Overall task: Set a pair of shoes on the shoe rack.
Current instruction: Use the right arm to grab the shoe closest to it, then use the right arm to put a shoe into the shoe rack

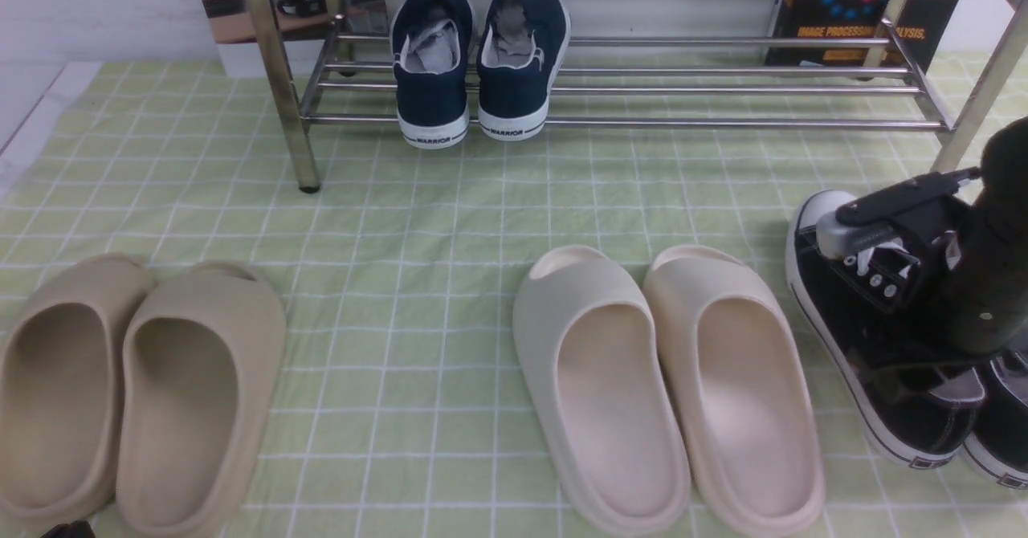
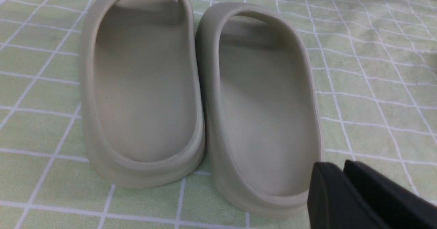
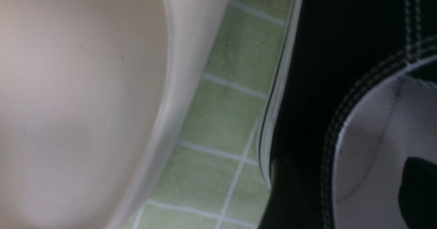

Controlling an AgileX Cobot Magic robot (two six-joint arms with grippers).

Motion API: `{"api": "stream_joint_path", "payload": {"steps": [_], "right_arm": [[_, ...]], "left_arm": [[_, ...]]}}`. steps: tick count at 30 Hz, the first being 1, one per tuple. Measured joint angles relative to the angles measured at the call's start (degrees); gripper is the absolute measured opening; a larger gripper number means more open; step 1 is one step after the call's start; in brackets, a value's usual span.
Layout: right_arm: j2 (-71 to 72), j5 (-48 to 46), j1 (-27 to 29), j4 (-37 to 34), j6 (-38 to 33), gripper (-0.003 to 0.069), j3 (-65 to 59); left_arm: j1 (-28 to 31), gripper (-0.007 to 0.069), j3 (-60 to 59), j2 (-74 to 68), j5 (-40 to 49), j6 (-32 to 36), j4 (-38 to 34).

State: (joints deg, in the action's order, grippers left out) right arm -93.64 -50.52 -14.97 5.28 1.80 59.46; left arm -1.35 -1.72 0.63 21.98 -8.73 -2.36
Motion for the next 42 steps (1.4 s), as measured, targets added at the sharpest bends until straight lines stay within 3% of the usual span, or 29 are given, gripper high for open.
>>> {"api": "stream_joint_path", "payload": {"steps": [2, 6, 7, 8, 9, 15, 20, 26, 42], "right_arm": [[-1.07, 0.49, -0.11, 0.00, 0.10, 0.0407, 0.01], [-2.23, 1.69, -1.29, -0.58, 0.14, 0.0146, 0.06], [-2.23, 1.76, -1.35, -0.63, 0.14, 0.0132, 0.06], [-2.04, 1.74, -1.81, -0.41, 0.26, 0.0049, 0.12], [-1.78, 1.81, -2.16, 0.04, 0.36, 0.0015, 0.12], [1.09, -3.09, -4.25, 0.87, 0.54, 0.0011, 2.22], [3.74, -10.41, -5.35, 0.68, -0.87, 0.0011, 11.55], [1.92, -11.61, -5.35, 1.12, -2.31, 0.0011, 19.78], [-24.16, -12.08, -4.43, 5.33, -2.48, 0.0011, 50.37]], "left_arm": [[0.00, 0.0064, 0.00, 0.00, 0.00, 0.00, 0.00], [0.00, 0.0066, 0.00, 0.00, 0.00, 0.00, 0.00], [0.00, 0.0066, 0.00, 0.00, 0.00, 0.00, 0.00], [0.00, 0.0069, 0.00, 0.00, 0.00, 0.00, 0.00], [0.00, 0.0071, 0.00, 0.00, 0.00, 0.00, 0.00], [0.00, 0.0074, 0.00, 0.00, 0.00, 0.00, 0.00], [0.00, 0.0081, 0.00, 0.00, 0.00, 0.00, 0.00], [0.00, 0.0083, 0.00, 0.00, 0.00, 0.00, 0.00], [0.00, 0.0100, 0.00, 0.00, 0.00, 0.00, 0.00]]}}
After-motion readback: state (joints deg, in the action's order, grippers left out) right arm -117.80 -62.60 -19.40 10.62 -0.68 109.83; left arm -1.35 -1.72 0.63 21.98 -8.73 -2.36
